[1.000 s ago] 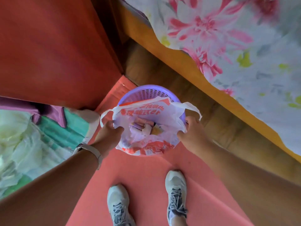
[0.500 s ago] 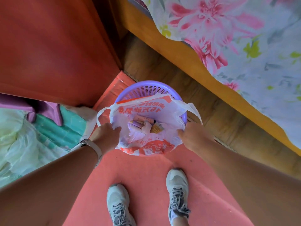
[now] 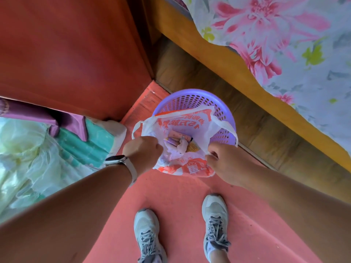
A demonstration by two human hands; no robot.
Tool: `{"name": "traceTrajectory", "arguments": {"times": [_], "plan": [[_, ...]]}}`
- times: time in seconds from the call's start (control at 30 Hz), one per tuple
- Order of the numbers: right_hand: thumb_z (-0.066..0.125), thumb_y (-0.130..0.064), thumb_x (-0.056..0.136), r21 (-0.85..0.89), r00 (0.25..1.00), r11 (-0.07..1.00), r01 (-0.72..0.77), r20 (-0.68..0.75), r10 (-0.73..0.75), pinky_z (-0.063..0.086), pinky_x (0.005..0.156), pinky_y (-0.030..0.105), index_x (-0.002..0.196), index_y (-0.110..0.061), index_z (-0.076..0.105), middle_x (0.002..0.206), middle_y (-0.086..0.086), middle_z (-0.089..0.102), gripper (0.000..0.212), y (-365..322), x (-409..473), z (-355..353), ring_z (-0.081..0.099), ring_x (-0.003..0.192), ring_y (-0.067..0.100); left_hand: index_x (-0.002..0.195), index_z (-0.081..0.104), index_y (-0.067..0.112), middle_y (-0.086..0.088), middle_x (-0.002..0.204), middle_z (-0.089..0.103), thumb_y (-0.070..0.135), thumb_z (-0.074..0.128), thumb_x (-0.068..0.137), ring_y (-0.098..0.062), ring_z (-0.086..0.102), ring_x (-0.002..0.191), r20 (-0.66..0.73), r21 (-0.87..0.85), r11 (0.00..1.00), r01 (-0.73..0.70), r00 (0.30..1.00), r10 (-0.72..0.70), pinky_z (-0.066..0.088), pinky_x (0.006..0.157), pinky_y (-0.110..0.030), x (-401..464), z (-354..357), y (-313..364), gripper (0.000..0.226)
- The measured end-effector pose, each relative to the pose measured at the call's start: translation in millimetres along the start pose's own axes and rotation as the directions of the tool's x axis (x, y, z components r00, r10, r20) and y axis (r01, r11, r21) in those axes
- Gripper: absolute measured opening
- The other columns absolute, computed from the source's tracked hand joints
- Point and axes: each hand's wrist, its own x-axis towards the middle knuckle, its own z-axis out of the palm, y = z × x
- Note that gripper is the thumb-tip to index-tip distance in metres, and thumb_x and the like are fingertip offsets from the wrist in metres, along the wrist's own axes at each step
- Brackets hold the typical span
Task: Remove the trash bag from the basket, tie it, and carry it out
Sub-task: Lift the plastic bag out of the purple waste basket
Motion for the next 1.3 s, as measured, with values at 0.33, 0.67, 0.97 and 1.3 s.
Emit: {"name": "traceTrajectory", "arguments": {"times": [0.33,0.67,0.97,1.3], "plan": [[0.049,-0.023,0.095,-0.081,0.989,0.988,0.131,0.077,-0.124,0.025,0.047,0.031,0.062,-0.022,0.030,0.063,-0.004,0.041,0.038,-5.8,8.6,8.8,0.038,0.056,0.013,0.077,0.063,0.020,-0.007,0.092,0.071,0.028,0.048,0.086,-0.031,0.061,0.094,-0.132,0.159,0.987,0.012,0.991,0.010,0.029,0.100,-0.042,1.8,-12.7,31.9,0.019],[0.050,-0.021,0.095,-0.074,0.991,0.991,0.111,0.086,-0.105,0.025,0.046,0.030,0.062,-0.023,0.031,0.059,-0.004,0.042,0.038,-4.5,8.5,10.8,0.037,0.051,0.010,0.125,0.044,0.009,-0.021,0.117,0.058,0.036,0.068,0.077,-0.044,0.057,0.107,-0.399,-0.203,0.956,0.212,0.874,-0.278,0.047,0.084,-0.051,17.4,-14.0,-18.5,0.061],[0.050,-0.023,0.095,-0.075,0.992,0.993,0.091,0.093,-0.084,0.026,0.046,0.028,0.065,-0.022,0.033,0.062,-0.004,0.044,0.035,-9.6,8.5,15.7,0.039,0.052,0.009,0.114,0.067,0.018,-0.019,0.121,0.055,0.040,0.053,0.091,-0.040,0.050,0.117,-0.272,-0.115,0.961,0.252,0.922,-0.274,0.042,0.094,-0.048,18.5,-20.6,-18.1,0.035],[0.045,-0.025,0.098,-0.188,0.987,0.973,0.135,0.113,-0.115,0.026,0.045,0.030,0.081,-0.018,0.038,0.066,-0.001,0.047,0.019,-18.0,-0.6,3.6,0.043,0.055,0.014,0.101,0.050,0.005,-0.021,0.094,0.063,0.025,0.046,0.095,-0.041,0.059,0.090,-0.207,-0.624,0.762,0.175,0.903,-0.377,0.033,0.066,-0.035,-20.4,-25.0,17.8,0.021]]}}
